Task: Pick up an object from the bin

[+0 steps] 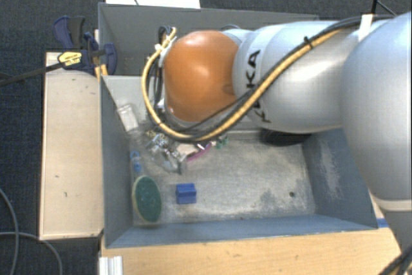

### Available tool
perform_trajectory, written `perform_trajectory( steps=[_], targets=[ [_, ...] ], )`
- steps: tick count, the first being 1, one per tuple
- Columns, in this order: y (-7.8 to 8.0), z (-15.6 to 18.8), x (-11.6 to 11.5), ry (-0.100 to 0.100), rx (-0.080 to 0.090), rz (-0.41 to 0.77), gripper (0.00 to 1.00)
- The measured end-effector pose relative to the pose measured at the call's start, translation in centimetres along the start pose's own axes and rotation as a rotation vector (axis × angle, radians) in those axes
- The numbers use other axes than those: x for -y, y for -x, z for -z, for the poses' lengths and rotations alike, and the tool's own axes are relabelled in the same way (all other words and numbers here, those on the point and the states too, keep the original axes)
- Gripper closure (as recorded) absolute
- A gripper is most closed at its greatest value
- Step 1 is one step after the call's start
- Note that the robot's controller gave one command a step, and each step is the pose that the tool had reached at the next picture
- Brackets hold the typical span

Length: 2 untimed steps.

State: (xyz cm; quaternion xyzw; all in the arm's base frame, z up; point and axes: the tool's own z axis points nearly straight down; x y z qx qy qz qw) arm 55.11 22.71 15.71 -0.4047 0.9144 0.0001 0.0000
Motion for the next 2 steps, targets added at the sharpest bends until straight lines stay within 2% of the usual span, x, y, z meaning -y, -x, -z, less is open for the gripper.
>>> perform_trajectory(
  steps=[1, 2],
  targets=[
    [0.1, 0.1, 0.0, 0.000, 0.002, -0.004, 0.00],
    [-1.5, -4.9, -6.0, 0.004, -0.001, 0.331, 0.00]
  ],
)
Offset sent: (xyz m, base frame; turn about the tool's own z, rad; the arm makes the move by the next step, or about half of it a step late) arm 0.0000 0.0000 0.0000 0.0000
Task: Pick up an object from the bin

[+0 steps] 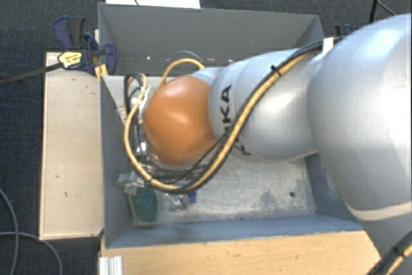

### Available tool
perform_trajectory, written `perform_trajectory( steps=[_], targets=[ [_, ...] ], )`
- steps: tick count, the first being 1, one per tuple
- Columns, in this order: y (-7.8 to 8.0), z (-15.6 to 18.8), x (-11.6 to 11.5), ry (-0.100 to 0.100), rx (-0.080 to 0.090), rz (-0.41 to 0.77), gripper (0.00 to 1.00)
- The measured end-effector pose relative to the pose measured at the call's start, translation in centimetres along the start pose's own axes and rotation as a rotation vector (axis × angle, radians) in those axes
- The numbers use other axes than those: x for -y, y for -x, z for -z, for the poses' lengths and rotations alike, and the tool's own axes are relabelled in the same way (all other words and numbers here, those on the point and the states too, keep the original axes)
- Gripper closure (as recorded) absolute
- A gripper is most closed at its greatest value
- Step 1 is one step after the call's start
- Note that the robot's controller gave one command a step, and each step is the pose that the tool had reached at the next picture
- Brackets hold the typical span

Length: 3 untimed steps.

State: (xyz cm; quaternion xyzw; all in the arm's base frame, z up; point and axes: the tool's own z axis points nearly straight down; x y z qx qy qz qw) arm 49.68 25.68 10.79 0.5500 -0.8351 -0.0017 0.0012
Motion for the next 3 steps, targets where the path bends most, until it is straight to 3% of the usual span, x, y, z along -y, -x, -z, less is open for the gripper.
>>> perform_trajectory(
  steps=[1, 2, 3],
  targets=[
    [-0.1, 0.2, 0.3, -0.004, 0.000, -0.008, 1.00],
    [0.0, 0.2, 0.3, -0.004, 0.002, -0.011, 0.00],
    [0.1, -3.6, 2.0, -0.006, 0.003, 0.022, 0.00]
  ],
)
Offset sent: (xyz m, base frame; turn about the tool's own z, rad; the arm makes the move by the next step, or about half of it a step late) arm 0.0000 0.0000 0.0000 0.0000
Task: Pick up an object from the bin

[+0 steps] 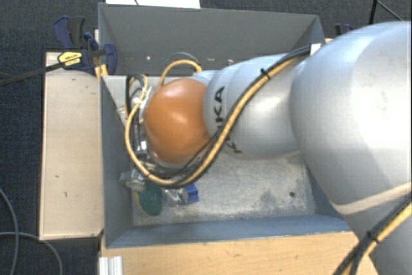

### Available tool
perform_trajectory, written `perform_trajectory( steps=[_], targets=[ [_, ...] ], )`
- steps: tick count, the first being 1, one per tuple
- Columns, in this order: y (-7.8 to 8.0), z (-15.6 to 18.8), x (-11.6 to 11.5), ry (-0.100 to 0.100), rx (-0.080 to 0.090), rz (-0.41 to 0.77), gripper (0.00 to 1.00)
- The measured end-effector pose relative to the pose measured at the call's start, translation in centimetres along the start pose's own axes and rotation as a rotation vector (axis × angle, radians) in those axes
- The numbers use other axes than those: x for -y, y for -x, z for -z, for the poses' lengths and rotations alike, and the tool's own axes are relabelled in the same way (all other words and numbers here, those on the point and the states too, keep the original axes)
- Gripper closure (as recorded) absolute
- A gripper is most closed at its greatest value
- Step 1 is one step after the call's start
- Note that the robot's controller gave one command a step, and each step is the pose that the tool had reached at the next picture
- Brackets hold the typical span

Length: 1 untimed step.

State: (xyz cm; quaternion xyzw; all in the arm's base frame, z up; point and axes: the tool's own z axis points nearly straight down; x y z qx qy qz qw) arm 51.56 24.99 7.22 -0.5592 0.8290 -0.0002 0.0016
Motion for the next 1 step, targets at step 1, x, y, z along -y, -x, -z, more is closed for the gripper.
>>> perform_trajectory(
  steps=[1],
  targets=[
    [0.19, 0.19, -0.09, -0.001, 0.005, -0.001, 1.00]
  ],
)
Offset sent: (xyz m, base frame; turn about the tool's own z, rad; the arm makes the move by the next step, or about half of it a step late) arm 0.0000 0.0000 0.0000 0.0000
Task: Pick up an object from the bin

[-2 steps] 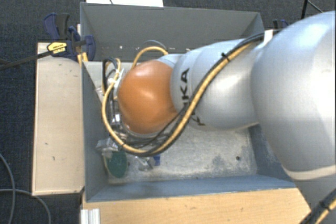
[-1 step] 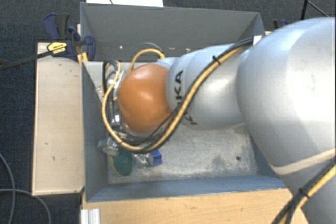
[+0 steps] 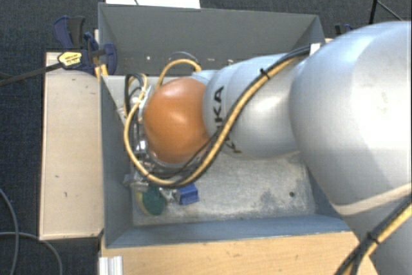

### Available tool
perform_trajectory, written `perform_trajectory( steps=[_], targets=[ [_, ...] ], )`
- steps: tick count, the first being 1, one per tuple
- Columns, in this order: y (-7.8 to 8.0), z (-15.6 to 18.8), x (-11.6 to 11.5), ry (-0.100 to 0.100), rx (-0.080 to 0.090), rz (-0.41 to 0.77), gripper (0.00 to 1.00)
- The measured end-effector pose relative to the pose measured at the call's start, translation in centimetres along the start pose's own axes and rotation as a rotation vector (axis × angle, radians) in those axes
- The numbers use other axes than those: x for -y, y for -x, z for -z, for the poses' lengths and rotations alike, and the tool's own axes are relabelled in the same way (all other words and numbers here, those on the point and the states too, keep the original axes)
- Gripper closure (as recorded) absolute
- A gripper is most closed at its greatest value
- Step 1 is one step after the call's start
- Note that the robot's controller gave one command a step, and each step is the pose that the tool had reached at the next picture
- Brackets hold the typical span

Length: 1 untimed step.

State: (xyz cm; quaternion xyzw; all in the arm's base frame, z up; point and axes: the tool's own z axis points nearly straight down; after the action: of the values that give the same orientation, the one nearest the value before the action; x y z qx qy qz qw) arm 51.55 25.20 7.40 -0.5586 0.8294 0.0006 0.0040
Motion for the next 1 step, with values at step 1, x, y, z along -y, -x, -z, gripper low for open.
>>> perform_trajectory(
  steps=[1],
  targets=[
    [-1.83, 11.80, -0.47, -0.003, 0.000, -0.011, 1.00]
  ],
)
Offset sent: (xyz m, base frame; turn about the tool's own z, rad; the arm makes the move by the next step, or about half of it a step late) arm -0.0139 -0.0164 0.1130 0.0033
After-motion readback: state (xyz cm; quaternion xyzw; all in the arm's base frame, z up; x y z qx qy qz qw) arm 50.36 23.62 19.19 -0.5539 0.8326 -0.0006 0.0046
